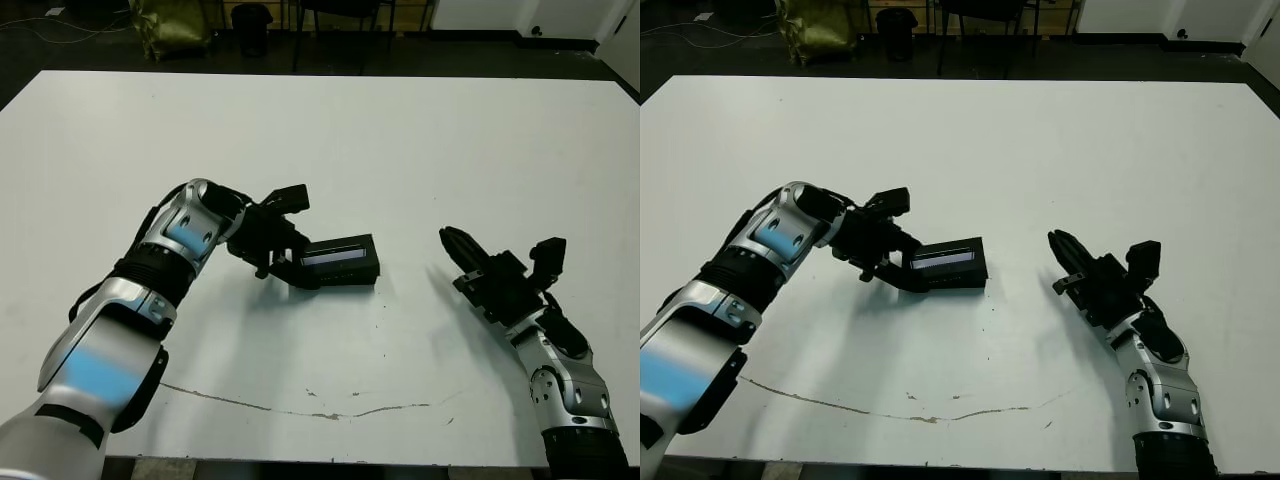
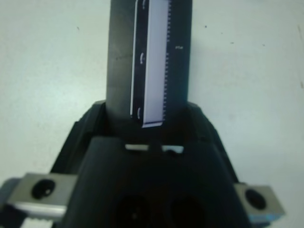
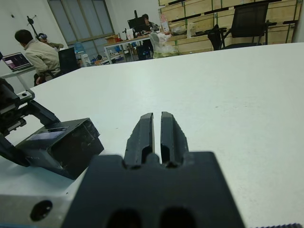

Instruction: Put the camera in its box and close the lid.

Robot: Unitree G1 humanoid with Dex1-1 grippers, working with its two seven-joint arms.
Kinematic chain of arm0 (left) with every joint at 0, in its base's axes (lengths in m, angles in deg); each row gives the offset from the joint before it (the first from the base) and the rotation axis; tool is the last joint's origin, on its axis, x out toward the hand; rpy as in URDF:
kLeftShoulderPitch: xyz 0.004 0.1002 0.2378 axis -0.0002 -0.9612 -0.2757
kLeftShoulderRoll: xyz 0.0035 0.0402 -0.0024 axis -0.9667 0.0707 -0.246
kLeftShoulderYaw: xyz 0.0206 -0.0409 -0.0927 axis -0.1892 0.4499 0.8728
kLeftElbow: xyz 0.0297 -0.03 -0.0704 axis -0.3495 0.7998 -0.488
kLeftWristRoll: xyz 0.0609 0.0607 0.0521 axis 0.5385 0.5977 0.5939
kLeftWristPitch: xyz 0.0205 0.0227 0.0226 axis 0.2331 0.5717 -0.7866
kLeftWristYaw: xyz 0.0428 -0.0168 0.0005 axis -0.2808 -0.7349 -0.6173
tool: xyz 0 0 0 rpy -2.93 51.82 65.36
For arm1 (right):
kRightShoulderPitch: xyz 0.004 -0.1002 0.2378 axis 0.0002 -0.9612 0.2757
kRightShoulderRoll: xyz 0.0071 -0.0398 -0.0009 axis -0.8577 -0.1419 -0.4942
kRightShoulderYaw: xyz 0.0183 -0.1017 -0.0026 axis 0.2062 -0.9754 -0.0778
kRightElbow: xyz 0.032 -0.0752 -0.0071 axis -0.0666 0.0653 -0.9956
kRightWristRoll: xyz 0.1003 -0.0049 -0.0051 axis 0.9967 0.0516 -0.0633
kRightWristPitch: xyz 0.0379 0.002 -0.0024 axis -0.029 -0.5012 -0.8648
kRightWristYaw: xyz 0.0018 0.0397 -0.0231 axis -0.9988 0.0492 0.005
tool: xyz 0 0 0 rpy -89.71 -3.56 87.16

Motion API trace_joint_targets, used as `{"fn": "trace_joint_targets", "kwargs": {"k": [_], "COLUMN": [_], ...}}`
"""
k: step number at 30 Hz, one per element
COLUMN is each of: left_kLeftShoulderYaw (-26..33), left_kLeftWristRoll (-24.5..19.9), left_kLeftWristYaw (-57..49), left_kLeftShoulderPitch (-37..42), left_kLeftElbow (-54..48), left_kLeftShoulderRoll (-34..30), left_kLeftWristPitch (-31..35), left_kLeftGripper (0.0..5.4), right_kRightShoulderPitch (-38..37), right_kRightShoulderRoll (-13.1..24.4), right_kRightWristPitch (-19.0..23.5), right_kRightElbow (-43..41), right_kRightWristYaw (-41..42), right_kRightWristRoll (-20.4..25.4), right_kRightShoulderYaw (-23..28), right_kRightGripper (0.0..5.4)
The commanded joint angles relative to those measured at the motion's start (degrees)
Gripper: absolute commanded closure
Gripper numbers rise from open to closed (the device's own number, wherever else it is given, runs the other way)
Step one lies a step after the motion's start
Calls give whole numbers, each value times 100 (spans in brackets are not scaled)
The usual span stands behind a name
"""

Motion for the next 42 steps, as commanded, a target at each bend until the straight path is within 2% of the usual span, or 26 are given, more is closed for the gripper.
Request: {"fn": "trace_joint_targets", "kwargs": {"k": [1,8,9,22,27,36,42], "left_kLeftShoulderYaw": [3,-49,-65,-32,112,510,823], "left_kLeftWristRoll": [46,85,98,-20,-230,-945,-1481], "left_kLeftWristYaw": [-326,-427,-435,-209,31,748,882], "left_kLeftShoulderPitch": [23,77,80,197,301,452,397], "left_kLeftElbow": [82,185,177,418,458,294,-71], "left_kLeftShoulderRoll": [135,171,167,215,236,323,404], "left_kLeftWristPitch": [-300,-590,-630,-933,-793,-541,-162], "left_kLeftGripper": [176,8,3,3,3,3,3], "right_kRightShoulderPitch": [-98,-94,-100,-99,-118,-107,-96], "right_kRightShoulderRoll": [3,0,1,-6,-4,63,133], "right_kRightWristPitch": [36,93,84,-49,144,116,322], "right_kRightElbow": [11,20,9,74,1,-67,-153], "right_kRightWristYaw": [-89,-61,-85,-20,-90,-161,-164], "right_kRightWristRoll": [-97,-43,-63,-98,-39,-185,-185], "right_kRightShoulderYaw": [5,13,6,3,19,-9,-2], "right_kRightGripper": [540,540,540,540,540,540,540]}}
